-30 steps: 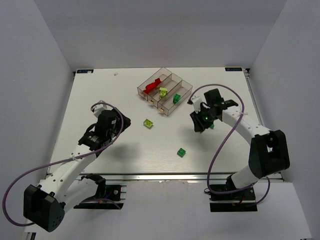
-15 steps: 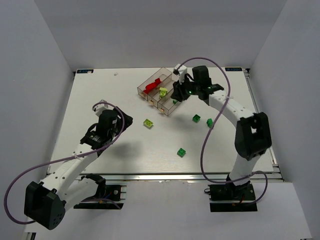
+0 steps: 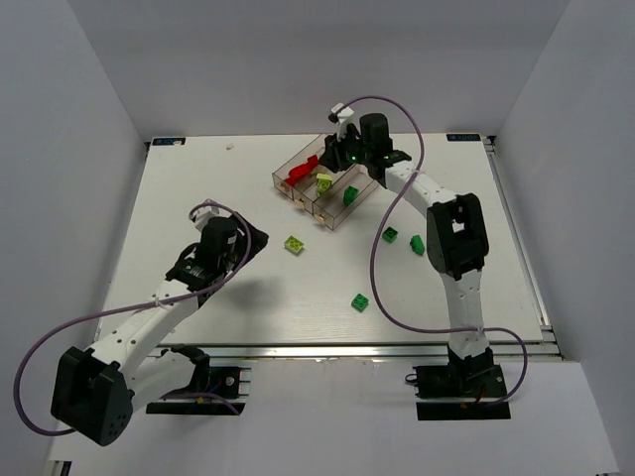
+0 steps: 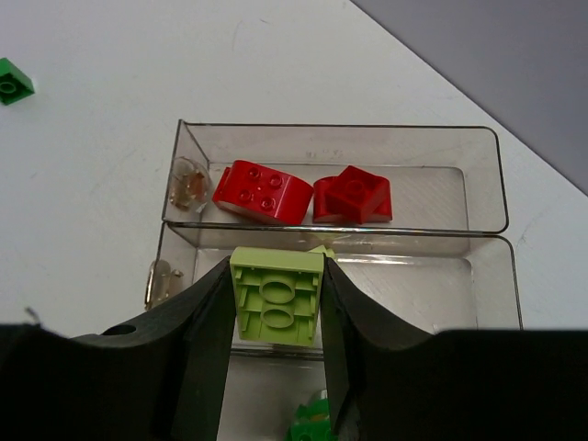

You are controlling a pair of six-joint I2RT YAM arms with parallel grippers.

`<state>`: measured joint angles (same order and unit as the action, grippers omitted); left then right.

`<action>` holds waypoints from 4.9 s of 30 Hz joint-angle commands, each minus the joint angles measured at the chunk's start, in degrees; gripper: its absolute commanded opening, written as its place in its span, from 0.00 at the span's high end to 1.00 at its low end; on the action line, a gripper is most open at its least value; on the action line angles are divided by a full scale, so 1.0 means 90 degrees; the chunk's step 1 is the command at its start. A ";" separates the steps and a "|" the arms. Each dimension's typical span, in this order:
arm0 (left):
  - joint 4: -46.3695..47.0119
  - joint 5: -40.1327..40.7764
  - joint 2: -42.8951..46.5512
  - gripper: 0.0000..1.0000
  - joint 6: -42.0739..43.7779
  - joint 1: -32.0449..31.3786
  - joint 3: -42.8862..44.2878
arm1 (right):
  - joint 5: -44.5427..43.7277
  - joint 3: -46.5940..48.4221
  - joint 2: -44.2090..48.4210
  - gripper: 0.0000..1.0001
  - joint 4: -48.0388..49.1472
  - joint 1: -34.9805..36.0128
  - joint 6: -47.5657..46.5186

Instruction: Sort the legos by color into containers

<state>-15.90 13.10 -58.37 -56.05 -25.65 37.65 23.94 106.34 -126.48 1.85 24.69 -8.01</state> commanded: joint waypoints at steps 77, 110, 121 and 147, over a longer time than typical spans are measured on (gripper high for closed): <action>-0.4297 0.0546 -0.6785 0.10 -0.0725 -0.0773 0.6451 | 0.2447 -0.4453 0.4824 0.43 -0.1279 -0.1053 -0.0917; -0.1930 0.0032 -0.5536 1.00 0.2065 -0.0549 0.6705 | 0.2623 -0.4228 0.4600 0.48 -0.1338 -0.1317 -0.0838; -0.1467 -0.1192 -0.7118 1.00 0.5973 -0.0158 0.8688 | 0.2584 -0.4326 0.4639 0.49 -0.1426 -0.1317 -0.0936; 0.0331 -0.1231 -0.7265 0.49 0.6296 -0.0158 0.7301 | 0.2359 -0.4423 0.4551 0.46 -0.1602 -0.1347 -0.1327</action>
<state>-15.64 0.60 -124.46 0.64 -26.85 103.46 45.12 66.57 -85.49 -12.58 13.06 -18.92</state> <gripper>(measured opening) 0.482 0.540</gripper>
